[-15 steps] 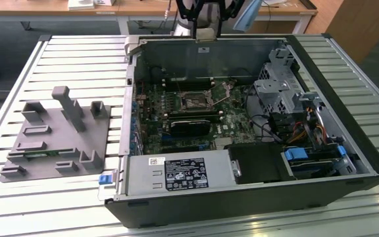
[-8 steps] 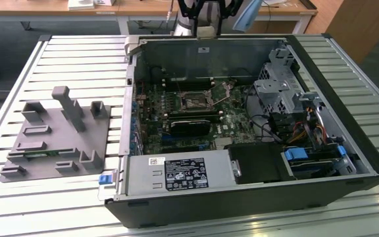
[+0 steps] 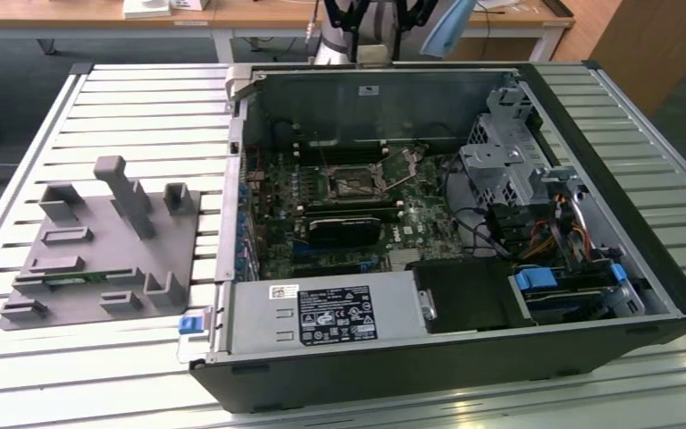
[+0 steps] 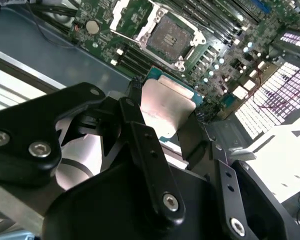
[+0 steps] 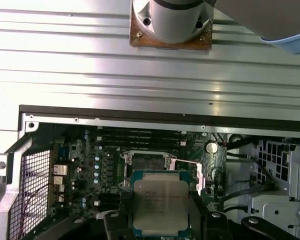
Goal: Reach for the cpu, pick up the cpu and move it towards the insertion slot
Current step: 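Pick up the cpu and move it towards the insertion slot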
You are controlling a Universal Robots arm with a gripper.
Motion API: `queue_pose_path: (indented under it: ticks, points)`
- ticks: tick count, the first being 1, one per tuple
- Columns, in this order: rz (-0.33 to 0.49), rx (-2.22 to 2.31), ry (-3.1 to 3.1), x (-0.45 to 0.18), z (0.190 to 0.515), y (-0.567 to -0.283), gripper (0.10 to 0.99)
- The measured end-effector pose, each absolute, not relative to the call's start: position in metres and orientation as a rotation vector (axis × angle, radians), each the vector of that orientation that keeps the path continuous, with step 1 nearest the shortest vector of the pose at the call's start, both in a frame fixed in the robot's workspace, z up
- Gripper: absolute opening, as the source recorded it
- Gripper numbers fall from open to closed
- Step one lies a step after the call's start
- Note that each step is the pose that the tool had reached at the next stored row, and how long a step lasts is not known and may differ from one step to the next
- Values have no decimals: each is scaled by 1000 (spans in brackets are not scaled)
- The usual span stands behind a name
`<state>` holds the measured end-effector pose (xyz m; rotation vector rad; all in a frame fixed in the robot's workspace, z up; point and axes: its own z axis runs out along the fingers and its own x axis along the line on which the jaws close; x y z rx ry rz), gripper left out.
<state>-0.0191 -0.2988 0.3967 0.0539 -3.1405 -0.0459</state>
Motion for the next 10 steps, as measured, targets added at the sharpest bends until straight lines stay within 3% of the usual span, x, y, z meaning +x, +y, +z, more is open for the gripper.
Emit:
queue_pose_path:
  ticks: [10]
  points:
    - [-46, 53, -3141, -16, 396, -299, 537]
